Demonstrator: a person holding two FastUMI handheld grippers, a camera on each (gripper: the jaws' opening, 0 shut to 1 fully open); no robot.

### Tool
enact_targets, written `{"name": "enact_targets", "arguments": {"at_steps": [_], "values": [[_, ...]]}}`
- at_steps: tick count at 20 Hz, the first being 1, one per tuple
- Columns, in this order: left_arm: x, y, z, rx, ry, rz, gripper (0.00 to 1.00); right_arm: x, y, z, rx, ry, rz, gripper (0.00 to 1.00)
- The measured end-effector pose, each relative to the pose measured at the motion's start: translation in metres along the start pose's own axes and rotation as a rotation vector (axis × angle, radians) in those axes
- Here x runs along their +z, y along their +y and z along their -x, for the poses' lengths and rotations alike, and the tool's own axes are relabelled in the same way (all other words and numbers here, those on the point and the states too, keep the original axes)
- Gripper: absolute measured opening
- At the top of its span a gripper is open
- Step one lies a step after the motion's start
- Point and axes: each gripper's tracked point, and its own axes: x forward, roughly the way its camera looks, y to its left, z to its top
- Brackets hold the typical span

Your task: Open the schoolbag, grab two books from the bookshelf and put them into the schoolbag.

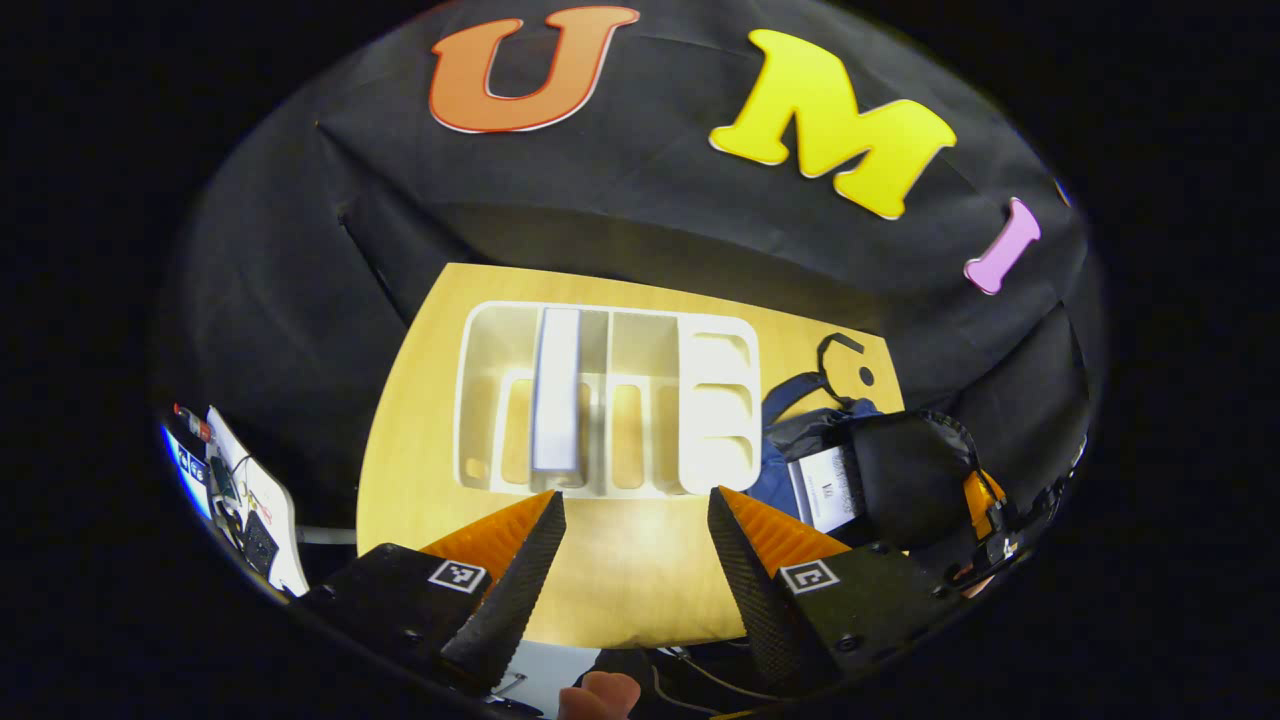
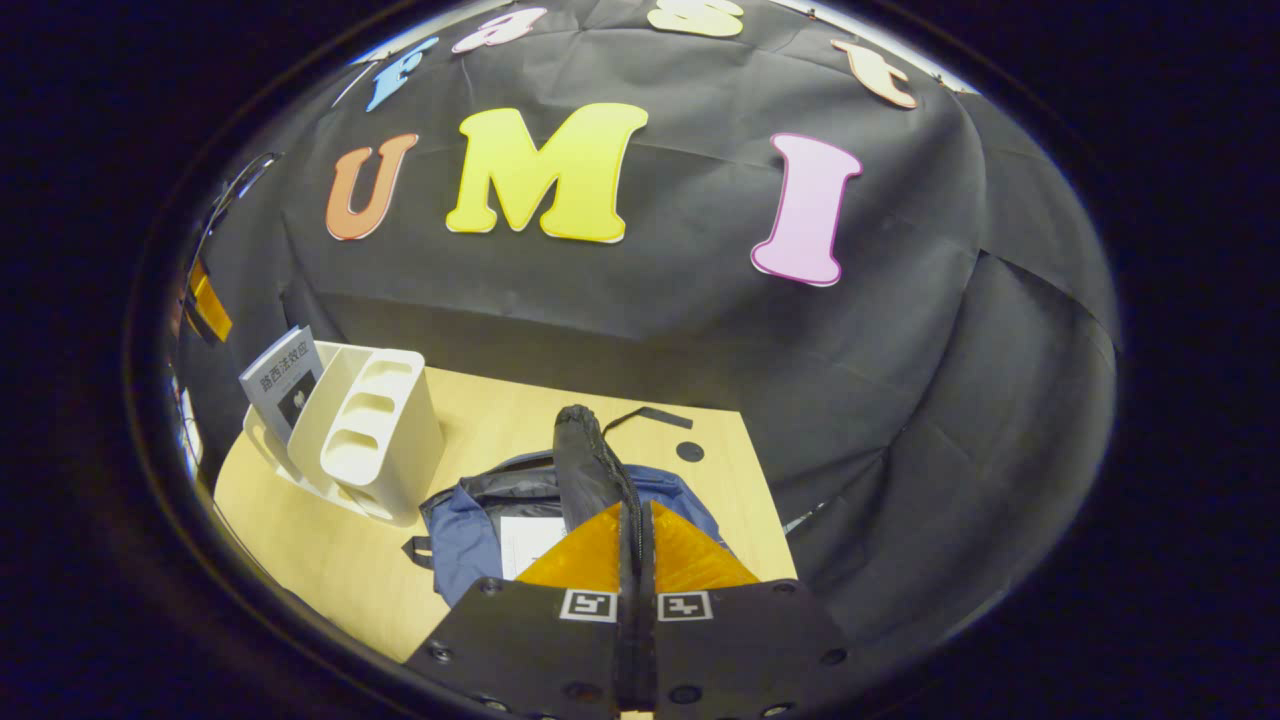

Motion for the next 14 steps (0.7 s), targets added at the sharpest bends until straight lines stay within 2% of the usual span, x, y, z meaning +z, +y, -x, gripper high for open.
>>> {"name": "enact_targets", "arguments": {"at_steps": [4, 8, 14], "values": [[0.012, 0.015, -0.014, -0.01, 0.118, 0.014, 0.91, -0.002, -0.001, 0.001, -0.02, 0.005, -0.01, 0.0], [0.029, 0.036, -0.039, 0.018, 0.207, -0.017, 0.9, -0.008, -0.005, 0.006, -0.046, 0.016, -0.012, 0.0], [0.033, 0.028, -0.094, 0.008, 0.345, 0.003, 0.91, -0.013, -0.011, 0.004, -0.075, 0.034, -0.038, 0.0]]}}
